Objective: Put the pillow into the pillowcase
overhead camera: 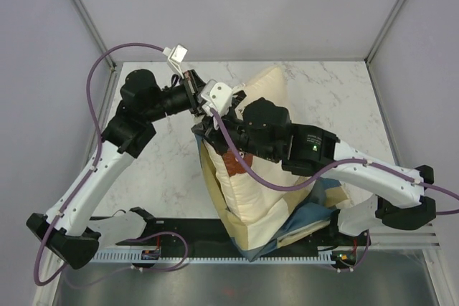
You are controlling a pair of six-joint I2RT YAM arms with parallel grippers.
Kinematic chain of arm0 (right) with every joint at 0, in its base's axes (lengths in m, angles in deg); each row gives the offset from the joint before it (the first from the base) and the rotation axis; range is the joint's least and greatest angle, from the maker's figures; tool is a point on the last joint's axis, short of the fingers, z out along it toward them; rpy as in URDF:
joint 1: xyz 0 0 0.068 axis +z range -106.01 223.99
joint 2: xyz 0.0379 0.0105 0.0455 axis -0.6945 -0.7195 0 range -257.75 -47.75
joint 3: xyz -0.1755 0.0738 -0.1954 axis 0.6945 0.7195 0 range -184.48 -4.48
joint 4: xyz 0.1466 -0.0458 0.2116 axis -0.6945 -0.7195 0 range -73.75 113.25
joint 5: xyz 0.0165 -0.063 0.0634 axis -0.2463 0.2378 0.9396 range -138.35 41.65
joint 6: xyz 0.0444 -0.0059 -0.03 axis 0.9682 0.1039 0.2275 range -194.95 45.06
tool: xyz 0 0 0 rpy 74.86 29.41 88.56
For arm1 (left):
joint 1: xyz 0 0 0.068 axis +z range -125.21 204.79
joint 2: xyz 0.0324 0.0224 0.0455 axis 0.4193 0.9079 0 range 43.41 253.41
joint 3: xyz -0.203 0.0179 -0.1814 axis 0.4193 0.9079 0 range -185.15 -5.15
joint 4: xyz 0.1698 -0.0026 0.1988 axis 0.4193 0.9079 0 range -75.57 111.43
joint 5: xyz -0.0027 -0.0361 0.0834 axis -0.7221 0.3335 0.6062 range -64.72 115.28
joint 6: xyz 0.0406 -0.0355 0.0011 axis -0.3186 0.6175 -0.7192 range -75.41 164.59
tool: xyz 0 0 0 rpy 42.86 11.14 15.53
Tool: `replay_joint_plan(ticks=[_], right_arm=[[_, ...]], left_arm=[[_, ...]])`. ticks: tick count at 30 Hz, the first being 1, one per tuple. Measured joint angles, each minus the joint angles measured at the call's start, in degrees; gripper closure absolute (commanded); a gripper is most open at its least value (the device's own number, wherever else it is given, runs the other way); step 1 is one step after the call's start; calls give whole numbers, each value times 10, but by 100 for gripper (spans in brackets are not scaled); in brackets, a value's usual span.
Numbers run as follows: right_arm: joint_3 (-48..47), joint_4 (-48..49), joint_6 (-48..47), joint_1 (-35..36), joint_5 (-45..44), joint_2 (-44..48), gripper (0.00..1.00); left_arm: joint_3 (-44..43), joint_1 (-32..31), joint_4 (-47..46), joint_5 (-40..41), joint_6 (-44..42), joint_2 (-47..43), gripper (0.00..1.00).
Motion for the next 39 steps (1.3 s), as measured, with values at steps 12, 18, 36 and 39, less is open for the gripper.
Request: replay_joint_plan(ticks=[12, 18, 36, 39], right_arm=[[98, 90, 29, 7, 20, 83, 100], [266, 184, 78, 13, 26, 123, 99], [414, 162, 210, 14, -179, 339, 2], [411, 118, 248, -12, -214, 331, 2]], left_arm=[[2, -21, 28, 24, -28, -77, 71], [126, -21, 33, 45, -52, -119, 78], [239, -22, 68, 86, -83, -203, 98], [240, -22, 68, 86, -92, -205, 98]])
